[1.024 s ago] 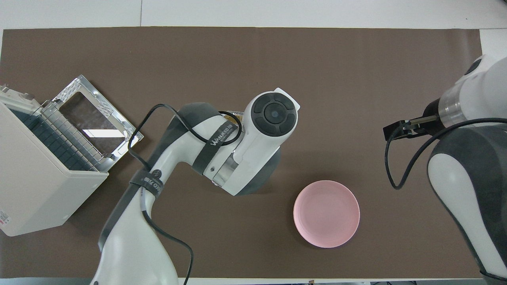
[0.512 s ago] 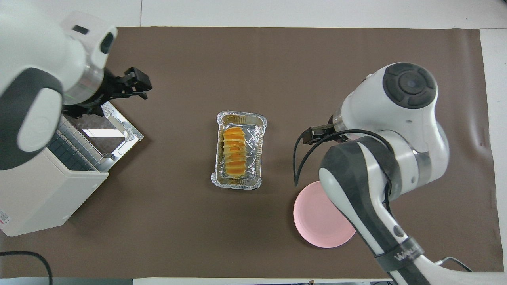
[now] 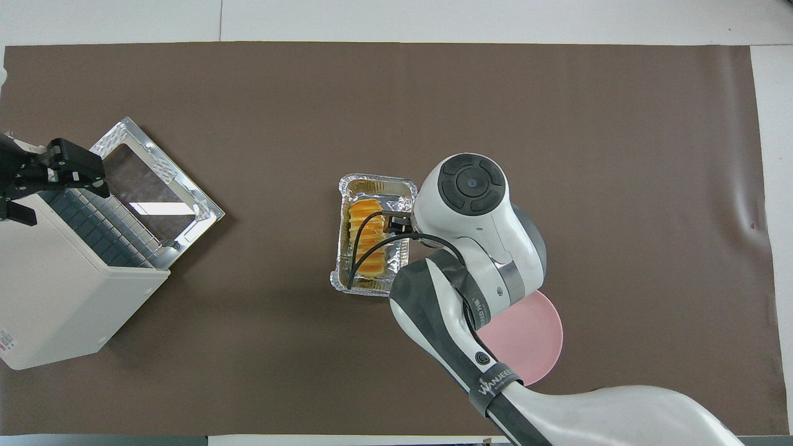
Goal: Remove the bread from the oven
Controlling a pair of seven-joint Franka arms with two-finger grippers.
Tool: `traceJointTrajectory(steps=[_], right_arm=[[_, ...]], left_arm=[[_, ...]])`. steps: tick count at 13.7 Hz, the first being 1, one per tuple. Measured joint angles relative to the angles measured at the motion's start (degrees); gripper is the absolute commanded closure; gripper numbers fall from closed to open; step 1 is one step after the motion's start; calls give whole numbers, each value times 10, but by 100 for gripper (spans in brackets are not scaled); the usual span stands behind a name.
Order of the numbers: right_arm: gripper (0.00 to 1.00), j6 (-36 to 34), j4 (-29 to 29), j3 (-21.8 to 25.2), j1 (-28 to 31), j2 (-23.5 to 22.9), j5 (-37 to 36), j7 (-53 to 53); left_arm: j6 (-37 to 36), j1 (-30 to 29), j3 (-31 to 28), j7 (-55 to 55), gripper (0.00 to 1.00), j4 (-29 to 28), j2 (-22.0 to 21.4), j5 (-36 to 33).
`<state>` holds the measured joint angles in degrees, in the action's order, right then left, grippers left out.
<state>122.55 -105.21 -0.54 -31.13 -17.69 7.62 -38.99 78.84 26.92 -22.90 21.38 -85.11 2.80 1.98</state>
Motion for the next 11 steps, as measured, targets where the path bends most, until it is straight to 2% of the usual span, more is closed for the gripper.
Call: traceJointTrajectory(steps=[1,2,4,5,6,8,11], right_arm=[[0,23,-6,1,0,-12,15,-7],[5,48,-15,2,0,-21,26,-9],[36,75,-32,1,-4,-29,31,-12],[81,83,-39,1,-7,-29,31,-15],[100,92,-46,1,-14,-29,32,-24],[100,103,-53,1,-19,-28,32,-34],[100,107,-57,1,-22,-27,32,-33]], left_arm=[[-22,-2,0,-10,0,0,-8,0],[-36,-5,2,-18,0,0,-17,0],[-43,-31,21,-27,0,0,-28,0],[-43,-59,46,-30,0,-1,-30,0],[-43,-108,93,-32,0,-3,-30,0],[-42,-155,140,-41,0,-9,-30,0],[-30,-170,151,-45,0,-16,-30,0]])
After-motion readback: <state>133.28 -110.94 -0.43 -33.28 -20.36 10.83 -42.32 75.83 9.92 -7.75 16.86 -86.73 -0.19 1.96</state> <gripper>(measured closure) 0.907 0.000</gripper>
